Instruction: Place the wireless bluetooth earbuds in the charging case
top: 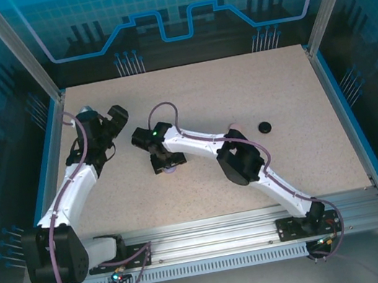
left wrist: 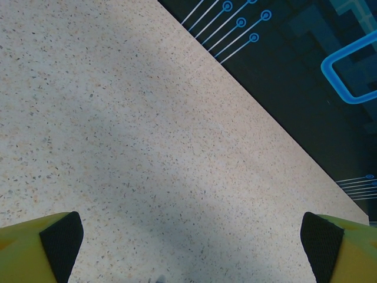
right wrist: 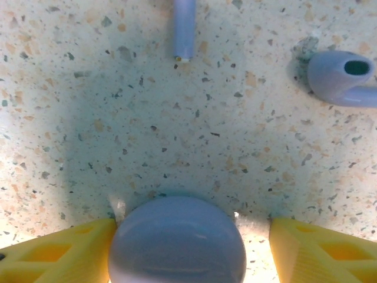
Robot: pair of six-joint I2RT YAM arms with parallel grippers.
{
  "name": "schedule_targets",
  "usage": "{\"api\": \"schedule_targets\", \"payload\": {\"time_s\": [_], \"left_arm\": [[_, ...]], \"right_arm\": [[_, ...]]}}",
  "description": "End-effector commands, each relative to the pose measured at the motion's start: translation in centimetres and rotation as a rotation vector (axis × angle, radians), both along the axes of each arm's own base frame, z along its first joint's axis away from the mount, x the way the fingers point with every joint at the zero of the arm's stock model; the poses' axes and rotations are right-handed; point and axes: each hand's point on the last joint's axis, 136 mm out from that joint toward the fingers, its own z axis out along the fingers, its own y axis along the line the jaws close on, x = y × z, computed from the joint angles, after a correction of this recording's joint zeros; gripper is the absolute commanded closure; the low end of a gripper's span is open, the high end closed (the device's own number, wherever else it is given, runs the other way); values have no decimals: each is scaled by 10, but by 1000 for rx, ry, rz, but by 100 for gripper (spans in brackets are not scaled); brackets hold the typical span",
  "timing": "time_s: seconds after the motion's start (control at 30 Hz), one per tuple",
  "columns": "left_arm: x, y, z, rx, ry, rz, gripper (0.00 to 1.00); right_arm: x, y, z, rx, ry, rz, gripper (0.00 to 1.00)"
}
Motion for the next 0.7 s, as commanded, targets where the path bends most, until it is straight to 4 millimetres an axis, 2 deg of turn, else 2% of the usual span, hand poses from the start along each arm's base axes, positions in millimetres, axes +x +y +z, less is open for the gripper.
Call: {"api": "schedule_targets", "payload": {"time_s": [0.0, 0.2, 0.27, 0.37, 0.47, 0.53, 0.67], "left_arm": [[-2, 1, 3, -25, -11, 2, 1], [-2, -3, 2, -25, -10, -21, 1], [0, -7, 4, -29, -21, -47, 1], [5, -20, 7, -55, -48, -111, 1], [11, -35, 4, -92, -60, -178, 1], [14, -49, 1, -112, -72, -222, 1], [20, -92, -2, -128, -138, -349, 1]], "right_arm": [[-14, 0, -16, -38, 40, -13, 36], [-10, 2, -6, -12, 28, -16, 53], [-6, -1, 6, 11, 10, -26, 58], [2, -14, 29, 56, -35, -62, 59], [12, -38, 62, 114, -88, -115, 59], [19, -59, 76, 141, -110, -162, 59], [36, -105, 98, 208, -142, -281, 59]]}}
